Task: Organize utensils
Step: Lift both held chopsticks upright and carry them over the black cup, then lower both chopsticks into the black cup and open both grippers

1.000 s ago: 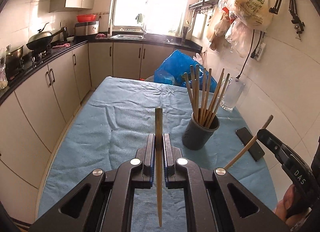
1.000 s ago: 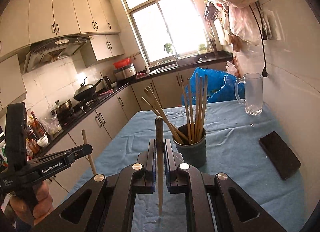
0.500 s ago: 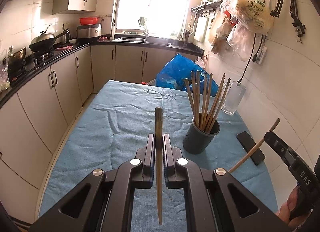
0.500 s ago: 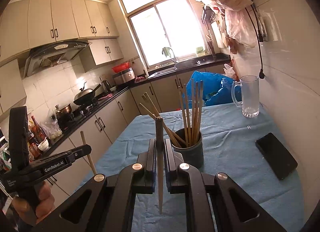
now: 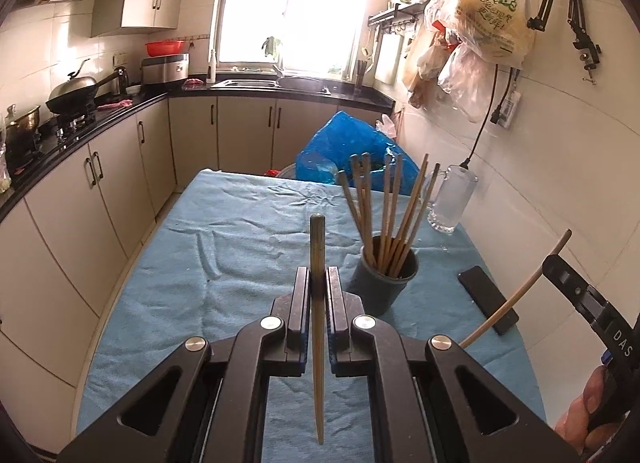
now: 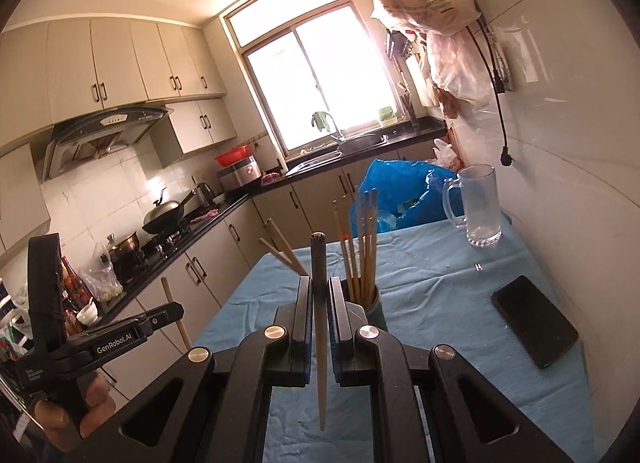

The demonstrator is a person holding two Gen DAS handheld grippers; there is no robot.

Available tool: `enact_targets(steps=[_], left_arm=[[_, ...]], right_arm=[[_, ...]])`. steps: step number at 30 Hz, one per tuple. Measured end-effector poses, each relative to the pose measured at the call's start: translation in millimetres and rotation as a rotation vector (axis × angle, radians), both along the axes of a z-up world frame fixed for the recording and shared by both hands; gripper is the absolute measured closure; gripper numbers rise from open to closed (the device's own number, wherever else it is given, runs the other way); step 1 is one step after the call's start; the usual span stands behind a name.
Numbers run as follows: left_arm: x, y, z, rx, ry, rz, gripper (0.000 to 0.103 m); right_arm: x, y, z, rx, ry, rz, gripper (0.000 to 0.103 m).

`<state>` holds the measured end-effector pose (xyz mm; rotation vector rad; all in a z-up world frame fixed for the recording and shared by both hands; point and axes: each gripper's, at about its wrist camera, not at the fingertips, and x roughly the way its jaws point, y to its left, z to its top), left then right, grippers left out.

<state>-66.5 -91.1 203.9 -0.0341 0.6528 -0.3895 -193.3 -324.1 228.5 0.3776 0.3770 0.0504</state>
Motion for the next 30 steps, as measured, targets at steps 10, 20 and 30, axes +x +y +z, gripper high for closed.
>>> enact_targets(steps=[10, 20, 30], left_arm=[[12, -32, 38, -0.004, -0.056, -0.033, 0.096], [37, -75, 86, -0.023, -0.133, -0.046, 0.096], [81, -103, 97, -0.076, -0.197, 0.008, 0.096]], right_arm=[[-5, -32, 31, 0.022, -0.063, -0.044, 0.095], [13, -58, 69, 0.023, -0.125, -0.086, 0.095], [54, -67, 83, 0.009, -0.168, -0.123, 0.095]])
